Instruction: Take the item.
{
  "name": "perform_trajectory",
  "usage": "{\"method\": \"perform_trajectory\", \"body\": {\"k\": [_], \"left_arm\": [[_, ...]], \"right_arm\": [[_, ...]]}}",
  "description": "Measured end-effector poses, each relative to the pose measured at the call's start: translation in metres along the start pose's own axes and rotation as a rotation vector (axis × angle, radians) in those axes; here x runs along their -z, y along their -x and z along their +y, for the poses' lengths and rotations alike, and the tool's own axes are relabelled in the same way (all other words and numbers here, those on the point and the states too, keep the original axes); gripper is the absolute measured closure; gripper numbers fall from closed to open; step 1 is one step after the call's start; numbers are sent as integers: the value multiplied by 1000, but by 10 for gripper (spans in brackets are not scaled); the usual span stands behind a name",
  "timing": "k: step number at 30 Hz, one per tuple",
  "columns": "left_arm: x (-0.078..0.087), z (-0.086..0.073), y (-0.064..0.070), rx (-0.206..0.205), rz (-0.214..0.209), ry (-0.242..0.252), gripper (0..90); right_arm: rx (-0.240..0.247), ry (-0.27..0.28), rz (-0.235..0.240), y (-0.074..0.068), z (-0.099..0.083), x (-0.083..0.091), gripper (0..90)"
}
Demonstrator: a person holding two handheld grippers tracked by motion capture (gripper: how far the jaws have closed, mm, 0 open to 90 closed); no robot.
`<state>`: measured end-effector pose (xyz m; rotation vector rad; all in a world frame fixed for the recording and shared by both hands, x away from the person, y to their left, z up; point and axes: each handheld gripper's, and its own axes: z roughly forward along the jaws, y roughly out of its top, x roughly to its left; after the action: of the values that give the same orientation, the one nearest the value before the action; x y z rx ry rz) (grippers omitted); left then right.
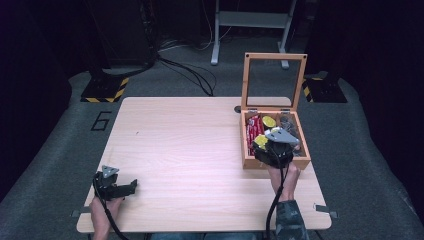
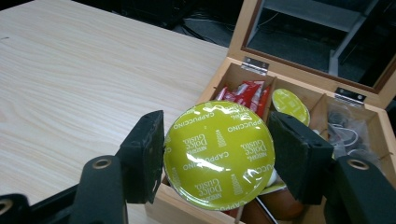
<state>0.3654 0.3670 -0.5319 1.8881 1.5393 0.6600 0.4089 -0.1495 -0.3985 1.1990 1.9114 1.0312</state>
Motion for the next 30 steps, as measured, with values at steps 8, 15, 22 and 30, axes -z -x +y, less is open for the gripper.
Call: {"method": "perform_trajectory", "body": {"k": [8, 15, 22, 30], "left_arm": [[0, 0, 0, -2, 1, 1, 21], [0, 0, 0, -2, 1, 1, 20], [0, 0, 0, -2, 1, 1, 20], [0, 0, 0, -2, 1, 1, 20]], "right_arm": [[4, 1, 37, -13, 0, -6, 376], [12, 4, 62, -24, 0, -11, 376], [18, 0, 88, -34, 0, -16, 376], [19, -6, 120, -45, -2, -24, 376]]}}
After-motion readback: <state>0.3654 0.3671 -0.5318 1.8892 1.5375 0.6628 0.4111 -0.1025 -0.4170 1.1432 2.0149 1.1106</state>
